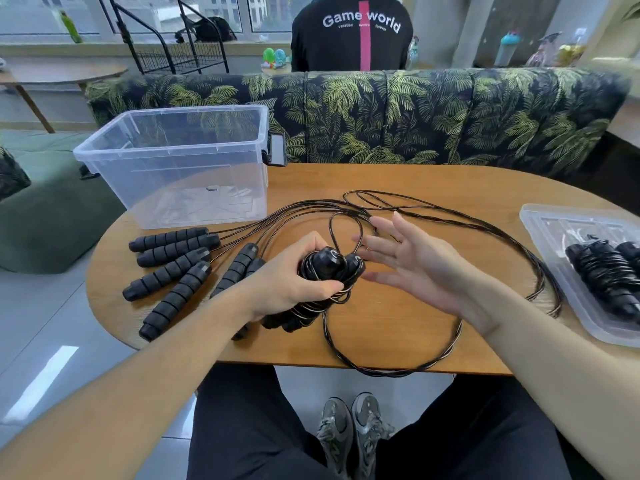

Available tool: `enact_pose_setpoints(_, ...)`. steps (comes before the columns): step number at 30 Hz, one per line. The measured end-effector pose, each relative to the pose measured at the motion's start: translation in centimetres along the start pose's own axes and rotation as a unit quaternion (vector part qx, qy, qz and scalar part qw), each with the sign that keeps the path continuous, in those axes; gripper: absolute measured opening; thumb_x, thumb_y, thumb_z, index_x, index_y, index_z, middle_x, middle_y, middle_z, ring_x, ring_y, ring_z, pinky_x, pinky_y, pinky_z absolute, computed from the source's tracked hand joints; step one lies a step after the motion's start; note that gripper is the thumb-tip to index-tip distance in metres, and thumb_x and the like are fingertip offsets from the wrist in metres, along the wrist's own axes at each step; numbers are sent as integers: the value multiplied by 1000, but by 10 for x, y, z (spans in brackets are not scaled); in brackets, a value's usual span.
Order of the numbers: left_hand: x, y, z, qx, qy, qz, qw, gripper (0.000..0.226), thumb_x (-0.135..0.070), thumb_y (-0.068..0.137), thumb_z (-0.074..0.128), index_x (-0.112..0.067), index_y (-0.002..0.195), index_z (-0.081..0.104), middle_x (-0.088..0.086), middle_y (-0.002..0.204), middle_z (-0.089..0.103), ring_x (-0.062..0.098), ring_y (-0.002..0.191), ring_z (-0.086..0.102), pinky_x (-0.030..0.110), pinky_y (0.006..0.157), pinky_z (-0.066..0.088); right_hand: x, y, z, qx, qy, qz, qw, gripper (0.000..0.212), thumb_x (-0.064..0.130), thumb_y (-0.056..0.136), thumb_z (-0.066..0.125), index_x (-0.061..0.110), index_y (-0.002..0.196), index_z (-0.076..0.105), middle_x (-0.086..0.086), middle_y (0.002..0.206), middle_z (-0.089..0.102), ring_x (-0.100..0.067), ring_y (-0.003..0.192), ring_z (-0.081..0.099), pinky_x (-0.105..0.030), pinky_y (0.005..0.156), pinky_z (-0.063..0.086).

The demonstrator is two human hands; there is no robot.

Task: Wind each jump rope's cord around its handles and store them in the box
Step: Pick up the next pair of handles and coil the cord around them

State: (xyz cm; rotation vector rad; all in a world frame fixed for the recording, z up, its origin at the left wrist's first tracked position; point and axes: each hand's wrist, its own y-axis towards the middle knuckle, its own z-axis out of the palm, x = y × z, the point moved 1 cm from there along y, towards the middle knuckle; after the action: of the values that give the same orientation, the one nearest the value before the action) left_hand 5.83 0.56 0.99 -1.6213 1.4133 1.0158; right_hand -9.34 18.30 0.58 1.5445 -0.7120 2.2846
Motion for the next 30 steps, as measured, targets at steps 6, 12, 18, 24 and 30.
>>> enact_pose_setpoints(6, 2, 0, 13, 38, -12, -1, 999, 43, -22, 81, 75, -5, 110, 47, 17, 96, 65, 30, 88, 67, 52, 85, 56, -5, 3, 31, 4, 128, 4, 992, 54, 43, 110, 25, 30, 160, 9, -11, 132, 67, -30, 125, 61, -46, 91, 54)
enact_pose_setpoints(12, 11, 0, 15, 73, -36, -34, 996, 43, -22, 83, 73, -4, 112, 47, 25, 106, 65, 40, 99, 66, 58, 93, 53, -12, 2, 36, 18, 62, 33, 997, 45, 46, 109, 22, 32, 148, 42, 0, 128, 70, -24, 122, 64, -46, 101, 49)
enact_pose_setpoints(18, 10, -1, 20, 124, -44, -21, 991, 46, -22, 82, 73, -1, 113, 47, 38, 114, 57, 55, 107, 58, 70, 93, 46, -19, -1, 39, 19, 92, 64, 994, 48, 44, 109, 22, 22, 135, 57, -2, 120, 73, -24, 118, 64, -41, 101, 48)
enact_pose_setpoints(24, 13, -1, 18, 114, -94, 0, 989, 43, -17, 86, 70, 3, 115, 43, 22, 107, 71, 40, 103, 68, 60, 96, 52, -14, -2, 29, 7, 155, -6, 988, 47, 41, 108, 31, 22, 127, 70, 5, 82, 49, -14, 81, 43, -33, 78, 36)
enact_pose_setpoints(30, 16, -3, 5, 4, -238, -25, 971, 31, -16, 86, 62, -3, 113, 52, 6, 91, 72, 22, 84, 70, 41, 81, 58, -3, -22, 18, 95, 182, -100, 974, 33, 41, 100, 50, 27, 123, 68, 4, 89, 50, -12, 84, 52, -47, 96, 41)
